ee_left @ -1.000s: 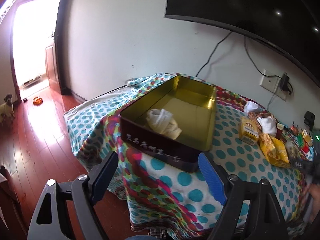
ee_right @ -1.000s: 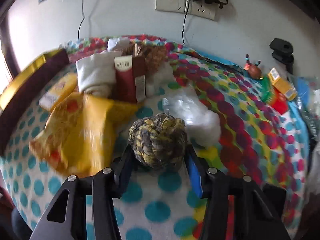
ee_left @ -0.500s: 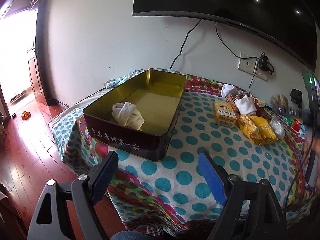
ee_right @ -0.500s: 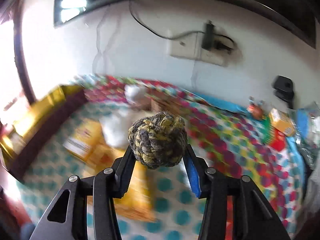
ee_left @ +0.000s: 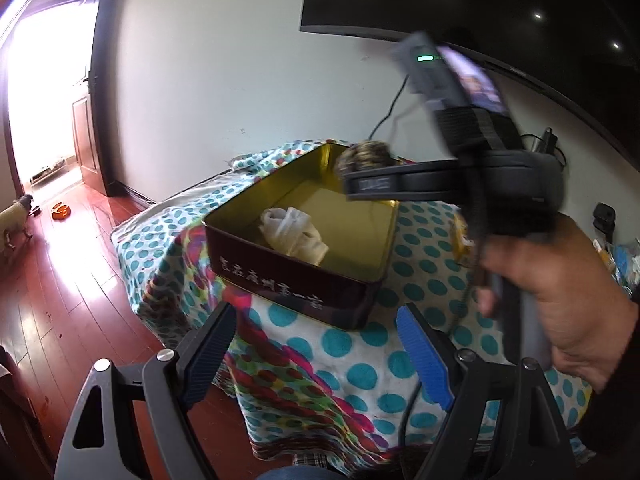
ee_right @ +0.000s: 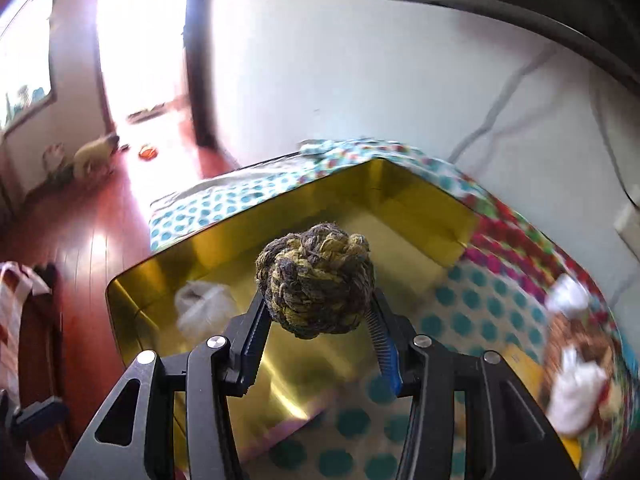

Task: Organize objects
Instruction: 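Lift the braided rope ball with the right gripper and drop it into the tin, then grasp the yellow snack bag with the left gripper while the right gripper grasps the plastic bag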

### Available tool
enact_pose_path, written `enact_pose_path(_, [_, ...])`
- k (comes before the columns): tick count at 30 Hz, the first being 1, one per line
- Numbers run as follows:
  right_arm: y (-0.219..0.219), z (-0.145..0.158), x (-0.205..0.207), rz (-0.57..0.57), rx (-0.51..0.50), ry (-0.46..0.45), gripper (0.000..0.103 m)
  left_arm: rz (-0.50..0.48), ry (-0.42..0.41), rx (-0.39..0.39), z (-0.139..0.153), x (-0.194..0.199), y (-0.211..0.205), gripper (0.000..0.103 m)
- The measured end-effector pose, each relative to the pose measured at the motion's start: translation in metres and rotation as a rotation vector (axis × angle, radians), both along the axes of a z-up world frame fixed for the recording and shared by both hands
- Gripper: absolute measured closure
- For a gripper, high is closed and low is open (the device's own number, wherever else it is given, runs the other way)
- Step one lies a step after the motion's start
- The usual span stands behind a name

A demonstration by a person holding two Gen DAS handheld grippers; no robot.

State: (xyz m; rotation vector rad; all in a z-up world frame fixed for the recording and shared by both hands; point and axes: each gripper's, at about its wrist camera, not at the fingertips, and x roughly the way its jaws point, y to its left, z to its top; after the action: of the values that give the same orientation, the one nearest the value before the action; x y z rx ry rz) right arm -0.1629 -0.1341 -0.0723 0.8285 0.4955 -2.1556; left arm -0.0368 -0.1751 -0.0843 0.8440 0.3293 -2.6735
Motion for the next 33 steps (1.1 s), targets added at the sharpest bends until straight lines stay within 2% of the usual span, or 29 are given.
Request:
enact_pose_path(4, [-0.027, -0.017, -0.010, 0.017, 0.052, -0.019, 0.058, 0.012, -0.024, 0.030, -0.006, -0.006, -0.009, 0.018])
enact_pose_path(10, [-0.035, -0.045, -0.022, 0.024, 0.090, -0.082, 0.057, 0.011, -0.032, 0.050, -0.011, -0.008, -0.011, 0.018])
enact_pose_path(12, [-0.038, -0.050, -0.019, 0.032, 0.116, -0.048, 0.056, 0.011, -0.036, 0.052, -0.011, -0.008, -0.010, 0.018])
enact_pose_path(17, [-0.038, -0.053, -0.026, 0.040, 0.165, -0.038, 0.052, -0.004, -0.037, 0.027, -0.011, -0.008, -0.003, 0.018])
enact_pose_path(19, [-0.029, -0.037, -0.020, 0.009, 0.148, 0.049, 0.051, -0.008, -0.026, 0.015, -0.009, -0.007, -0.001, 0.018])
enact_pose_path(20, [-0.017, -0.023, -0.018, -0.019, 0.109, 0.094, 0.048, -0.008, -0.014, 0.004, -0.007, -0.005, 0.000, 0.018])
enact_pose_path(21, [-0.004, -0.009, -0.015, -0.046, 0.064, 0.123, 0.036, -0.009, -0.005, 0.000, -0.006, -0.004, 0.000, 0.018])
enact_pose_path(22, [0.013, 0.006, -0.013, -0.073, 0.013, 0.148, 0.017, -0.014, 0.005, -0.006, -0.004, -0.003, 0.001, 0.018])
enact_pose_path(24, [0.062, 0.031, -0.009, -0.126, -0.095, 0.193, 0.001, -0.031, 0.016, -0.032, -0.003, -0.002, 0.007, 0.018])
enact_pose_path(25, [0.088, 0.037, -0.010, -0.159, -0.149, 0.210, 0.001, -0.036, 0.018, -0.047, -0.003, -0.003, 0.011, 0.018])
enact_pose_path(26, [0.111, 0.038, -0.015, -0.189, -0.196, 0.171, 0.005, -0.040, 0.018, -0.061, -0.004, -0.005, 0.017, 0.018])
enact_pose_path(27, [0.117, 0.039, -0.022, -0.203, -0.212, 0.130, 0.031, -0.042, 0.016, -0.064, -0.004, -0.007, 0.020, 0.018])
enact_pose_path(28, [0.119, 0.042, -0.029, -0.205, -0.220, 0.078, 0.049, -0.045, 0.020, -0.063, -0.004, -0.007, 0.022, 0.018])
enact_pose_path(29, [0.116, 0.046, -0.036, -0.203, -0.216, 0.047, 0.049, -0.059, 0.034, -0.060, -0.003, -0.005, 0.026, 0.018])
enact_pose_path(30, [0.115, 0.048, -0.038, -0.206, -0.204, 0.045, 0.043, -0.072, 0.039, -0.066, -0.004, -0.003, 0.029, 0.018])
enact_pose_path(32, [0.128, 0.047, -0.034, -0.264, -0.131, 0.098, 0.024, -0.096, 0.028, -0.088, -0.005, -0.005, 0.037, 0.018])
enact_pose_path(33, [0.146, 0.044, -0.028, -0.306, -0.123, 0.145, 0.006, -0.110, 0.018, -0.093, -0.005, -0.008, 0.041, 0.018])
